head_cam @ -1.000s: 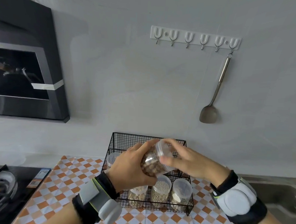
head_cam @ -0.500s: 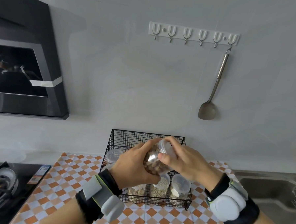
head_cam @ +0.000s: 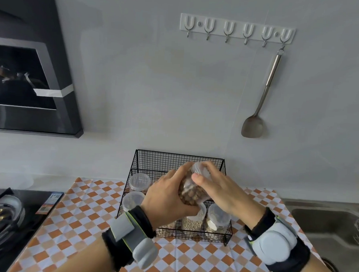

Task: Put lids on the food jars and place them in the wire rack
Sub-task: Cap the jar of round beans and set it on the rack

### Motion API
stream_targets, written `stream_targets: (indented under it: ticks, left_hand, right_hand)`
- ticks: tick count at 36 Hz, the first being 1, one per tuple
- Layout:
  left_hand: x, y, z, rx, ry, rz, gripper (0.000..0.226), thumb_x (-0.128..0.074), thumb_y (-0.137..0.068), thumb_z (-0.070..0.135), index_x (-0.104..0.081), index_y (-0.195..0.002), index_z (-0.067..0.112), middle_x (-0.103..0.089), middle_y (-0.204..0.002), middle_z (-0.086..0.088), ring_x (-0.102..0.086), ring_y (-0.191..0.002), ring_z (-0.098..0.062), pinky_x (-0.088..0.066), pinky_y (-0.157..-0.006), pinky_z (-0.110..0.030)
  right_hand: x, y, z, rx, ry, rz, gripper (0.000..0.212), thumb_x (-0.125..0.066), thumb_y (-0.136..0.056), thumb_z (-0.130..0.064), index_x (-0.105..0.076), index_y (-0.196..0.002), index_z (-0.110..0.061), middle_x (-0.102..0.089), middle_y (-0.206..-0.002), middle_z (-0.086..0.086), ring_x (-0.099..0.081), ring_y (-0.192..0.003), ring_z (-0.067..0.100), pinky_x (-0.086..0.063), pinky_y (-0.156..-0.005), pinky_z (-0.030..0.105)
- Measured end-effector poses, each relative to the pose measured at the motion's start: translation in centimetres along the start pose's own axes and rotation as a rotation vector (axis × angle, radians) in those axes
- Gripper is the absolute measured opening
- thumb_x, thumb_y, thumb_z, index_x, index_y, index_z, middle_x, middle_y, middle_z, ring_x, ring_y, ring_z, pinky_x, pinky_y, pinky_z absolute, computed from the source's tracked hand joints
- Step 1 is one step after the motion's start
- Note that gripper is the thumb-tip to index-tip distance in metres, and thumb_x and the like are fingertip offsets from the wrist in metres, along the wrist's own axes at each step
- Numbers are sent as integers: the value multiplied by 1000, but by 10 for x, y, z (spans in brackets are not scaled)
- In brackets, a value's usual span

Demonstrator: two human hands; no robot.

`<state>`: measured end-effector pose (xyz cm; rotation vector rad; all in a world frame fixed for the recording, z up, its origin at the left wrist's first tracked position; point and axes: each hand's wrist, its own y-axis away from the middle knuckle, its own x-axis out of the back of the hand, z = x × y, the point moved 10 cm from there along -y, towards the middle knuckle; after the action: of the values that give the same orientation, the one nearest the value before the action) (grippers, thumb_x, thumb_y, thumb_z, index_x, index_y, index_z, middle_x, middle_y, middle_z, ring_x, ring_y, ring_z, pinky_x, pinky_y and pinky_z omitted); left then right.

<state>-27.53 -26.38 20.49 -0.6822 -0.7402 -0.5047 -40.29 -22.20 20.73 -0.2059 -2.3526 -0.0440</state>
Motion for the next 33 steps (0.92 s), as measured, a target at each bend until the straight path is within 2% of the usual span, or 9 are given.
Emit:
stream_targets:
  ticks: [5, 9, 11, 18, 22, 27, 33]
  left_hand:
    - [-24, -5, -13, 73, 238, -103, 110, -80, -69, 67, -15, -155, 47, -51, -144, 9, -60, -120, -9, -57, -101, -38]
    - [-37, -9, -25, 115, 78, -109, 98, -63, -82, 70, -13, -159, 37, -39, -156, 3, -44, -137, -17, -43, -113, -51]
    - [-46, -7, -35, 152, -5, -123, 90, -59, -89, 67, -16, -160, 34, -37, -158, 4, -38, -141, -18, -35, -118, -52]
    - [-95, 12, -76, 284, -206, -302, 83, -53, -91, 70, -23, -158, 31, -30, -162, 5, -29, -148, -23, -24, -121, -51]
    - [-117, 23, -92, 355, -242, -415, 97, -37, -76, 81, -26, -157, 30, -27, -163, 2, -25, -150, -25, -21, -123, -53]
    - [-129, 29, -107, 408, -280, -435, 94, -30, -68, 77, -34, -149, 32, -33, -158, 5, -29, -146, -23, -24, -120, -48]
    - [-143, 26, -125, 423, -329, -423, 75, -51, -88, 66, -35, -151, 30, -30, -162, 5, -28, -149, -22, -23, -121, -49]
  right_hand:
    - [27, -4, 3, 15, 90, 134, 70, -46, -76, -82, -45, -134, -42, -63, -119, -11, -63, -107, 13, -52, -90, 40]
    - [50, -15, 23, 13, 252, 229, 68, -59, -84, -75, -45, -139, -37, -60, -129, -5, -59, -112, 17, -49, -88, 38]
    - [59, -22, 39, -14, 323, 252, 71, -60, -83, -74, -44, -141, -37, -58, -133, -2, -59, -114, 21, -49, -89, 38]
    - [79, -48, 104, -141, 415, 288, 77, -60, -82, -76, -43, -143, -33, -58, -132, 7, -61, -115, 30, -47, -87, 37]
    - [81, -61, 131, -163, 413, 282, 80, -59, -83, -74, -40, -147, -30, -57, -135, 9, -61, -116, 31, -50, -89, 40]
    - [79, -75, 152, -185, 383, 276, 81, -60, -82, -74, -39, -148, -32, -56, -134, 10, -61, -115, 33, -50, -90, 41]
    - [69, -92, 170, -177, 372, 242, 84, -62, -83, -73, -36, -151, -30, -53, -139, 11, -60, -119, 35, -49, -92, 41]
